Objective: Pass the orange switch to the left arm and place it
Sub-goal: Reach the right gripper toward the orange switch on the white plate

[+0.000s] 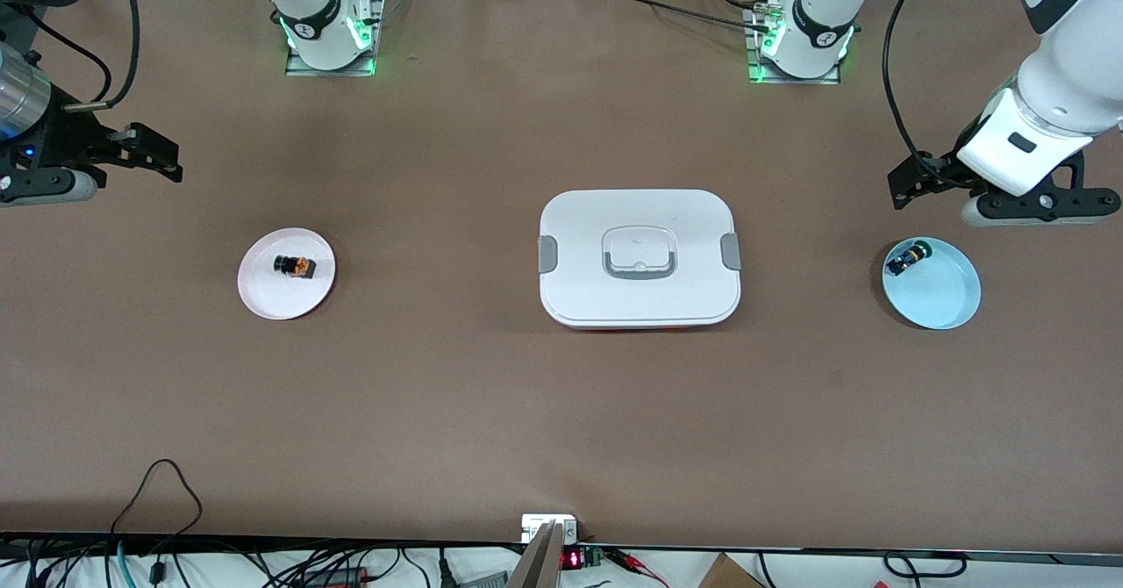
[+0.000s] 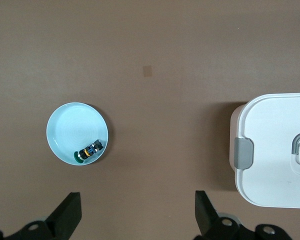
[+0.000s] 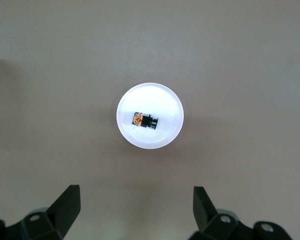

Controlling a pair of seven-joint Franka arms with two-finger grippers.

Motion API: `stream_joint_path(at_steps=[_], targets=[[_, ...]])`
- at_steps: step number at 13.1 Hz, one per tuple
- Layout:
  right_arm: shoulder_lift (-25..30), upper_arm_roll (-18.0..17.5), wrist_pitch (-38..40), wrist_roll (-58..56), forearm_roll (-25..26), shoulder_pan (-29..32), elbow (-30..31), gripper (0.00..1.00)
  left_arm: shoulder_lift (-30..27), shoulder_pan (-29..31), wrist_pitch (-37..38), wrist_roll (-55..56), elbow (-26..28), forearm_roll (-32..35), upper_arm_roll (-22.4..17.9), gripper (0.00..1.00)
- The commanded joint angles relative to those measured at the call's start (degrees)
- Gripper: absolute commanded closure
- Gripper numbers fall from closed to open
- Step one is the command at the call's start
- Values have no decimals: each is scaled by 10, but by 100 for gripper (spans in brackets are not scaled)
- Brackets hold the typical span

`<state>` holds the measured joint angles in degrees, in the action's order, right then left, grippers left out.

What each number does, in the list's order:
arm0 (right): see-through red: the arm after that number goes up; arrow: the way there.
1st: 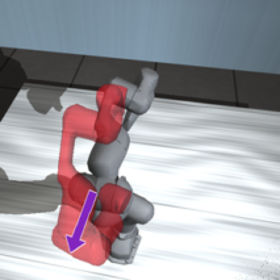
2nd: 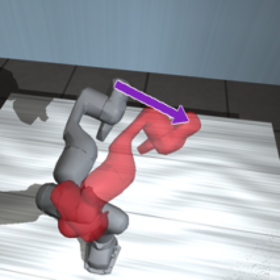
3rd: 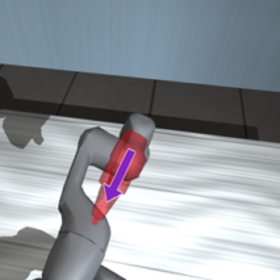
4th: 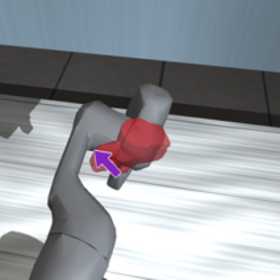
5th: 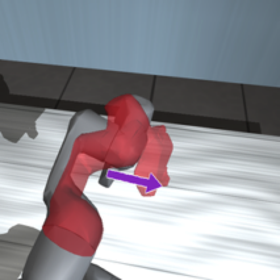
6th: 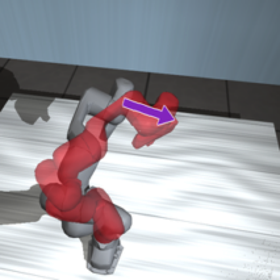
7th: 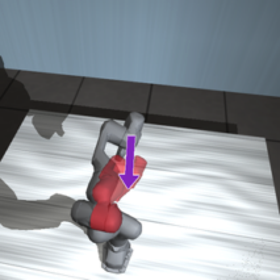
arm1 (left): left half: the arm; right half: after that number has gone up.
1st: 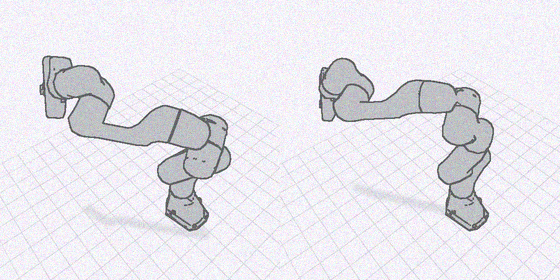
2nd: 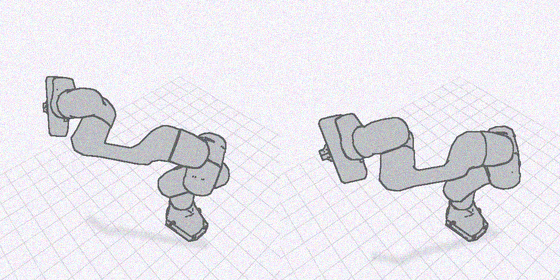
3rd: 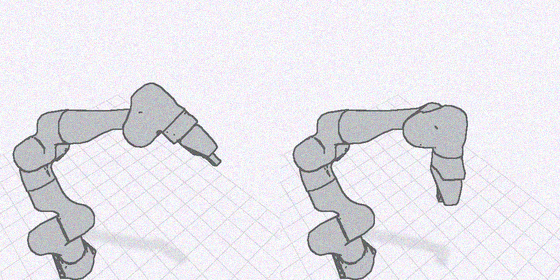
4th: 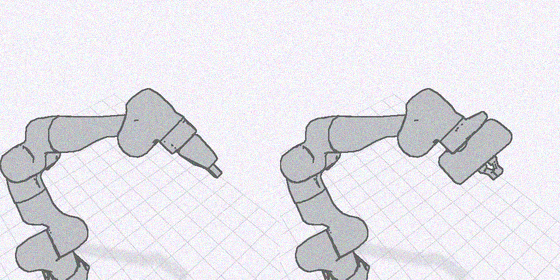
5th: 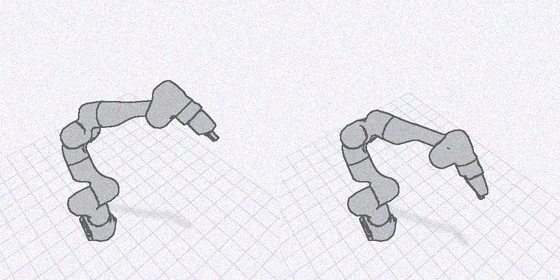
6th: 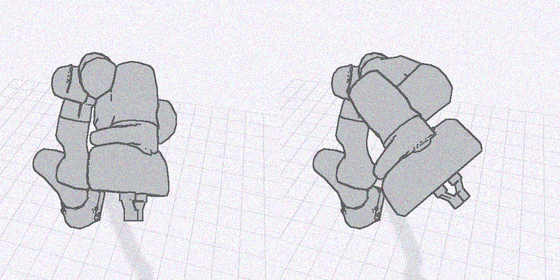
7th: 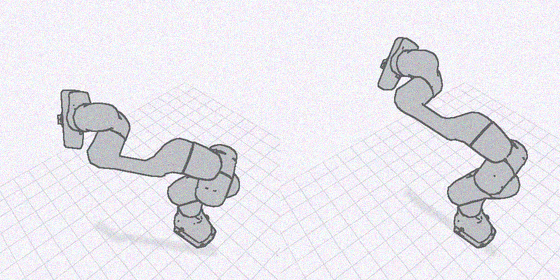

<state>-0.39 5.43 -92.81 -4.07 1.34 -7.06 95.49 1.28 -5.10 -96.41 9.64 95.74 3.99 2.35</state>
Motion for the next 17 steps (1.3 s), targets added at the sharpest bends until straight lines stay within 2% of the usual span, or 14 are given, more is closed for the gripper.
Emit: stream_joint_path(at_steps=[1, 6, 8, 10, 17], targets=[[2, -2, 12, 2, -2, -1, -5, 0, 8, 2, 14, -2, -18, -8, -1, 0], [-2, -6, 13, 8, -3, -4, -6, 0, 7, 2, 14, -2, -18, -8, -1, 0], [-2, -7, 13, 48, -2, -15, -6, 0, 7, 2, 14, -2, -18, -8, -1, 0], [-10, -6, 12, 89, -3, -15, -5, 0, 8, 2, 14, -2, -18, -8, -1, 0], [-52, -3, -21, 94, 1, -9, 5, 0, 8, 2, 14, -2, -18, -8, -1, 0]])
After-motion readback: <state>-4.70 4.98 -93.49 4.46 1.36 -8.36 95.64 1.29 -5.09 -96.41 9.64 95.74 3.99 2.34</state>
